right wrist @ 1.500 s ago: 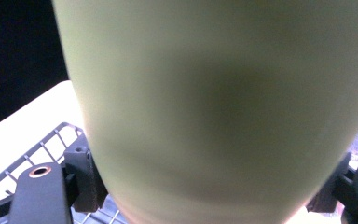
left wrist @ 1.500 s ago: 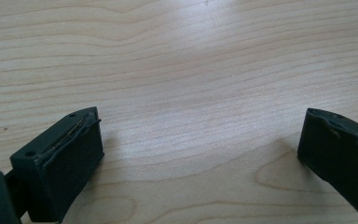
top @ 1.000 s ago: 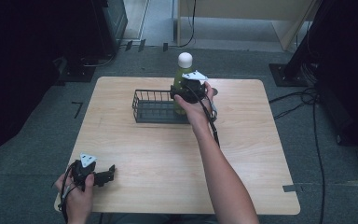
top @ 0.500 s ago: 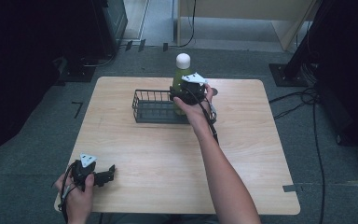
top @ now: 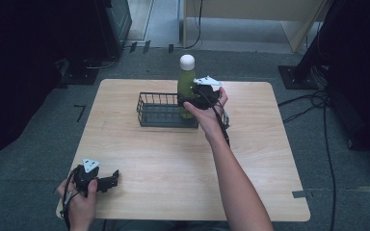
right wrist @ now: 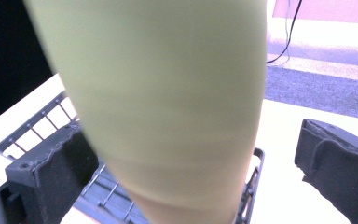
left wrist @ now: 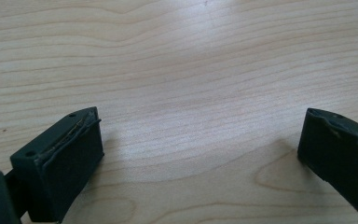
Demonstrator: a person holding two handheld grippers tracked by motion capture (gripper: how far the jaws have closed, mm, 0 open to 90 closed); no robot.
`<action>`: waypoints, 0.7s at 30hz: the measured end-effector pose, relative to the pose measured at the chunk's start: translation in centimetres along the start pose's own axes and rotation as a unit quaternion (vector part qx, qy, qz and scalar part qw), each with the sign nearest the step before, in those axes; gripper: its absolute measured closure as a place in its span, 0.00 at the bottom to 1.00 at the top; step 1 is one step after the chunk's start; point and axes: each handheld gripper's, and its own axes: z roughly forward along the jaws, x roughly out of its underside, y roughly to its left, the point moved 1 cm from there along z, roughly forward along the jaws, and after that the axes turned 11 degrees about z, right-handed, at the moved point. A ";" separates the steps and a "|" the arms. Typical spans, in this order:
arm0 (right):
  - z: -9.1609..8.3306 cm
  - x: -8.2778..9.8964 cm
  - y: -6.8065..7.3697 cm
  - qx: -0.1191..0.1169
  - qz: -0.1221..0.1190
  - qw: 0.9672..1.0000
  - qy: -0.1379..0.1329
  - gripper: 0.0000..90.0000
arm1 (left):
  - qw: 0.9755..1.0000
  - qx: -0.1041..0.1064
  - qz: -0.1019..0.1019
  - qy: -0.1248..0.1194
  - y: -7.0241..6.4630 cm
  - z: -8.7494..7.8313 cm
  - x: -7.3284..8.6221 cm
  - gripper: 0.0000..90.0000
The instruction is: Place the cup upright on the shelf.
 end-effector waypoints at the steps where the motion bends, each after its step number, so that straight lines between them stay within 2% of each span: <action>1: 0.0 0.0 0.0 0.000 0.000 1.000 0.000 0.00 | 1.000 0.000 0.000 0.000 0.0 0.0 0.0 0.00; 13: -2.7 1.8 -1.4 0.008 -0.008 1.000 0.003 0.00 | 1.000 0.000 0.000 0.000 0.0 0.0 0.0 0.00; 21: -4.5 4.3 -3.7 0.025 -0.004 1.000 0.016 0.00 | 1.000 0.000 0.001 0.000 0.0 0.0 0.0 0.00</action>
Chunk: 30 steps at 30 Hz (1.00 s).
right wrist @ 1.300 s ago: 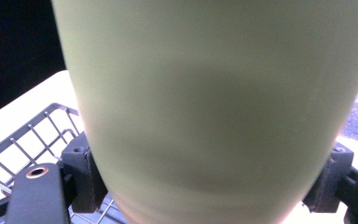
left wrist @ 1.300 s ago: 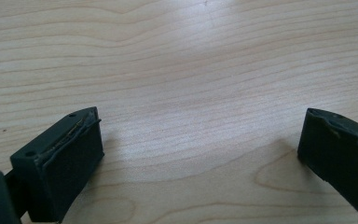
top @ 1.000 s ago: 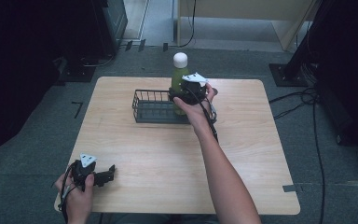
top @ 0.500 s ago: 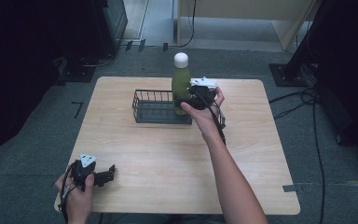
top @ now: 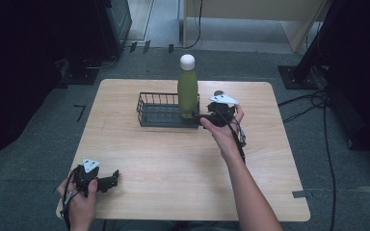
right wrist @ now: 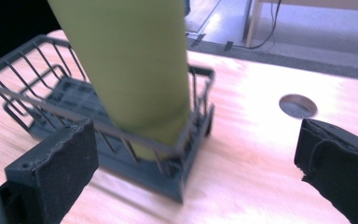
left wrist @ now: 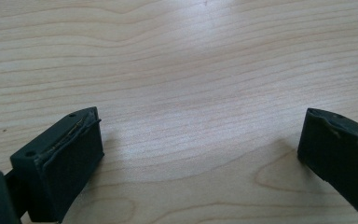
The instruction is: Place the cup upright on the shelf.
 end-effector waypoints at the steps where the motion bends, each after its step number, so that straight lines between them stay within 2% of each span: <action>1: 0.0 0.0 0.0 0.000 0.000 1.000 0.000 0.00 | 1.000 0.000 0.000 0.000 0.0 0.0 0.0 0.00; 5: -0.9 1.6 -1.4 0.005 0.008 1.000 0.008 0.00 | 1.000 0.000 0.001 0.000 0.0 0.0 0.0 0.00; 16: -3.3 4.1 -4.1 0.025 0.007 1.000 0.016 0.00 | 1.000 0.000 0.000 0.000 0.0 0.0 0.0 0.00; 30: -6.7 8.2 -8.7 0.058 0.037 0.997 0.023 0.00 | 1.000 -0.001 0.001 0.000 0.0 0.0 0.0 0.00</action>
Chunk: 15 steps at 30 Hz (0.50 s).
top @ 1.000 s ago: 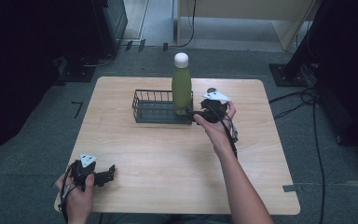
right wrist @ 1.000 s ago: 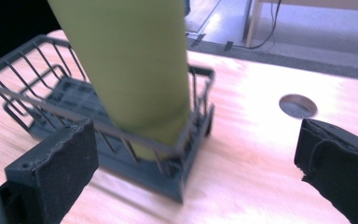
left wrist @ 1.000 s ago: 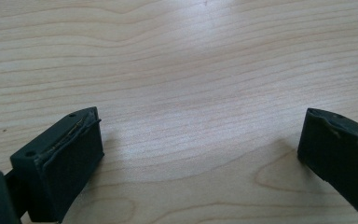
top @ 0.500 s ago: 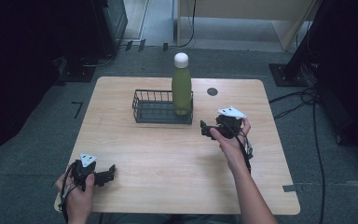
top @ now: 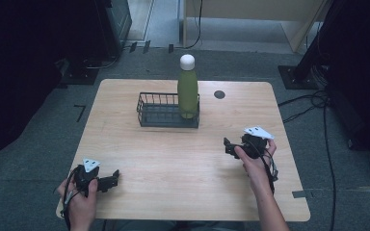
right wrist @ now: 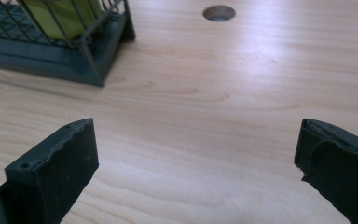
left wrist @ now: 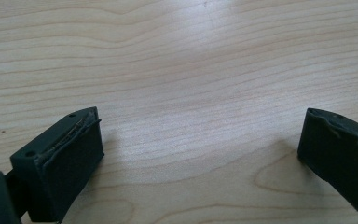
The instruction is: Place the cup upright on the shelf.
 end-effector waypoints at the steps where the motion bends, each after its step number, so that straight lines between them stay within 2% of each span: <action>1: 0.0 0.0 0.0 0.000 0.000 1.000 0.000 0.00 | 1.000 0.000 0.000 0.000 0.0 0.0 0.0 0.00; 2: -0.4 0.5 -0.7 0.004 0.004 1.000 0.000 0.00 | 1.000 0.000 0.000 0.000 0.0 0.0 0.0 0.00; 4: -0.5 0.8 -1.1 0.007 0.008 1.000 0.001 0.00 | 1.000 0.000 0.000 0.000 0.0 0.0 0.0 0.00; 5: -0.9 1.4 -1.8 0.012 0.011 1.000 0.002 0.00 | 1.000 0.000 0.000 0.000 0.0 0.0 0.0 0.00; 7: -1.0 1.7 -2.1 0.015 0.013 1.000 0.004 0.00 | 1.000 0.000 0.000 0.000 0.0 0.0 0.0 0.00; 11: -1.7 3.5 -3.8 0.030 0.021 0.999 0.013 0.00 | 1.000 0.000 0.000 0.000 0.0 0.0 0.0 0.00; 12: -1.7 3.5 -3.8 0.030 0.021 0.999 0.013 0.00 | 1.000 0.000 0.000 0.000 0.0 0.0 0.0 0.00; 14: -2.2 4.3 -4.8 0.038 0.028 0.999 0.015 0.00 | 1.000 0.000 0.000 0.000 0.0 0.0 0.0 0.00; 15: -2.2 4.3 -4.8 0.038 0.028 0.999 0.015 0.00 | 1.000 0.000 0.000 0.000 0.0 0.0 0.0 0.00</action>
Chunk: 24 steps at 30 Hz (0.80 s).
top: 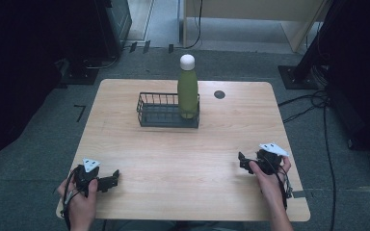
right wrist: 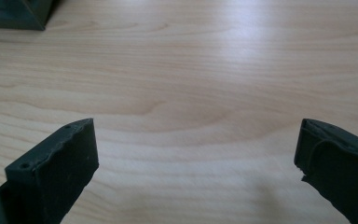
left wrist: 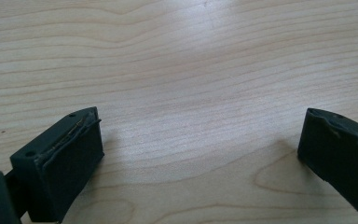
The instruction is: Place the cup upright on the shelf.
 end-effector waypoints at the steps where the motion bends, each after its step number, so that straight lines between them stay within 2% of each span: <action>1: -0.2 0.2 -0.3 0.002 0.004 1.000 0.000 0.00 | 1.000 0.000 0.000 0.000 0.0 0.0 0.0 0.00; 2: -0.5 0.6 -1.0 0.008 0.006 1.000 0.000 0.00 | 1.000 0.000 0.000 0.000 0.0 0.0 0.0 0.00; 6: -1.2 1.1 -1.9 0.014 0.012 1.000 0.001 0.00 | 1.000 0.000 0.000 0.000 0.0 0.0 0.0 0.00; 9: -2.2 1.6 -3.1 0.019 0.021 1.000 0.003 0.00 | 1.000 0.000 0.000 0.000 0.0 0.0 0.0 0.00; 16: -3.5 2.7 -4.8 0.032 0.027 0.999 0.007 0.00 | 1.000 0.000 0.000 0.000 0.0 0.0 0.0 0.00; 20: -3.9 3.2 -5.4 0.039 0.028 0.999 0.011 0.00 | 1.000 0.000 0.000 0.000 0.0 0.0 0.0 0.00; 24: -4.3 3.8 -6.2 0.060 0.014 0.998 0.023 0.00 | 1.000 0.000 0.000 0.000 0.0 0.0 0.0 0.00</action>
